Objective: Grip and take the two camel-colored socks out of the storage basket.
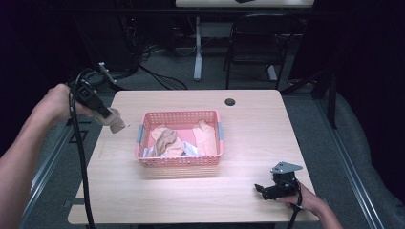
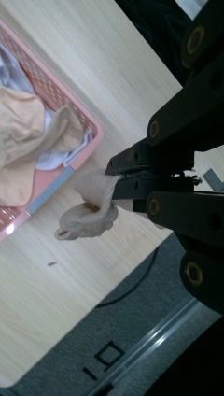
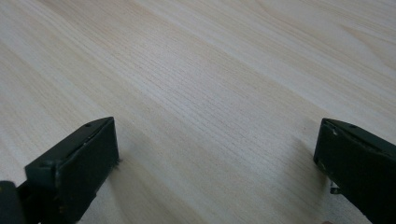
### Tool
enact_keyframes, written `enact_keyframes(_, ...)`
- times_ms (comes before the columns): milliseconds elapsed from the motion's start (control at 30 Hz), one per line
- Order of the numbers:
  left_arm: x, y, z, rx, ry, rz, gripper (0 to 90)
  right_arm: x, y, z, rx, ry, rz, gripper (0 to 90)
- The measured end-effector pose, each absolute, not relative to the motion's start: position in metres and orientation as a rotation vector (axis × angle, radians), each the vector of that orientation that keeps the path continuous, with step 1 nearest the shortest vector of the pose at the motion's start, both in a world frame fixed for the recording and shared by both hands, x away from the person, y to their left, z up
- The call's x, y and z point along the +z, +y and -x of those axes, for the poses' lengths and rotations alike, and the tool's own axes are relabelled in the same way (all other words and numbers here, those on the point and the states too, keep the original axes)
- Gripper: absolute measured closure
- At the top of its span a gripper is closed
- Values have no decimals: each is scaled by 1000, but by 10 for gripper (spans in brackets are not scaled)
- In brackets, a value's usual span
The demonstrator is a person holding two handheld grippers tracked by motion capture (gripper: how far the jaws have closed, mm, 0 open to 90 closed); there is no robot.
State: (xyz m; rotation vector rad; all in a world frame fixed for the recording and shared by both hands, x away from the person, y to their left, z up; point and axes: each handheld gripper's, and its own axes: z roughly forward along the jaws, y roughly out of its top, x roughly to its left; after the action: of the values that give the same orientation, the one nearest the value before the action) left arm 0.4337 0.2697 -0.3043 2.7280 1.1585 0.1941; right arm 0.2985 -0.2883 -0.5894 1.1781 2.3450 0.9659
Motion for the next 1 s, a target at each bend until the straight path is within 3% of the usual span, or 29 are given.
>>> enact_keyframes(633,-319,307,-433,179,1276,-2670,870,-589,-288,-299,965,2345,-1179,0)
enact_keyframes(1000,-359,312,-440,109,1336,-2663,870,-589,-288,-299,965,2345,-1178,0)
